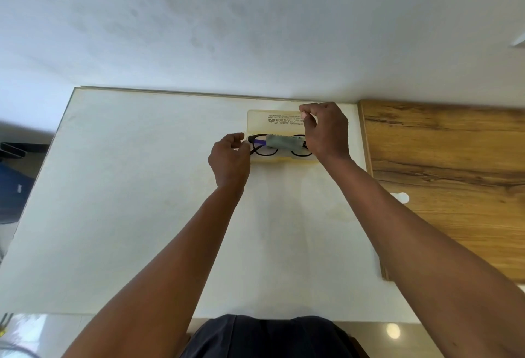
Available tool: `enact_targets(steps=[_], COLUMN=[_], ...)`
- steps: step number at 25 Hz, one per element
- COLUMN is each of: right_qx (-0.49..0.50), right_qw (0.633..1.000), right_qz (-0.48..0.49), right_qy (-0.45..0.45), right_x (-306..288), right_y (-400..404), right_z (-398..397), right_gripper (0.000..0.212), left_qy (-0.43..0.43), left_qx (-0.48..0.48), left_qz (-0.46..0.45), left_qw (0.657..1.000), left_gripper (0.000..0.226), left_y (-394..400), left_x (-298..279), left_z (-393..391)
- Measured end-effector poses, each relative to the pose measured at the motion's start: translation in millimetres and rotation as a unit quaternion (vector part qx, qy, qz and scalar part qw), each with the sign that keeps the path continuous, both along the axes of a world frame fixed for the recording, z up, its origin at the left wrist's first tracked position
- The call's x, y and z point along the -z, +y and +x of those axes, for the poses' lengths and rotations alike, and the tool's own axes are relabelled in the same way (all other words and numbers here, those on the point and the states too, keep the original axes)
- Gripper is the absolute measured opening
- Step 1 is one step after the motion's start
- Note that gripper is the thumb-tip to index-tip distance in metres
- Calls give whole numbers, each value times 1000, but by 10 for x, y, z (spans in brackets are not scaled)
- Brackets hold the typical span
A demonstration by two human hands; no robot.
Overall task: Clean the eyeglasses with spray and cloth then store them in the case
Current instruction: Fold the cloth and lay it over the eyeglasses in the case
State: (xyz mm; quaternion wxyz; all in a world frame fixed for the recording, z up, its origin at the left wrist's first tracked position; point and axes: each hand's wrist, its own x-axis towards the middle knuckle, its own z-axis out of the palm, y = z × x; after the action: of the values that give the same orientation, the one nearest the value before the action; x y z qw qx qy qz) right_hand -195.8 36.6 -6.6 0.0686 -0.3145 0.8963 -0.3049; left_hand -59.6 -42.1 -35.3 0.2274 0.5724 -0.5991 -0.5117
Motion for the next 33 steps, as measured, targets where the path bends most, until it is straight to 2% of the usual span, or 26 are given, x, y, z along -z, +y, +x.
enact_targets(steps=[4, 9, 17, 22, 28, 33], right_qx=[-1, -7, -41, -110, -151, -170], right_qw=[1000, 999, 992, 987, 977, 974], right_qz=[-11, -36, -79, -22, 26, 76], right_qy=[15, 28, 85, 113, 148, 129], right_x=[-6, 22, 174, 362, 366, 356], right_y=[44, 179, 464, 617, 615, 567], right_z=[3, 67, 258, 324, 319, 321], right_gripper=[25, 24, 23, 31, 42, 51], left_qy=[52, 97, 121, 141, 150, 108], left_qx=[-14, -32, -13, 0, 44, 96], left_qz=[93, 159, 189, 212, 204, 114], left_qw=[994, 982, 975, 967, 966, 983], left_gripper=[19, 25, 27, 29, 36, 52], left_y=[4, -43, -74, -86, -126, -85], left_x=[24, 56, 53, 37, 29, 69], left_z=[31, 47, 73, 86, 119, 136])
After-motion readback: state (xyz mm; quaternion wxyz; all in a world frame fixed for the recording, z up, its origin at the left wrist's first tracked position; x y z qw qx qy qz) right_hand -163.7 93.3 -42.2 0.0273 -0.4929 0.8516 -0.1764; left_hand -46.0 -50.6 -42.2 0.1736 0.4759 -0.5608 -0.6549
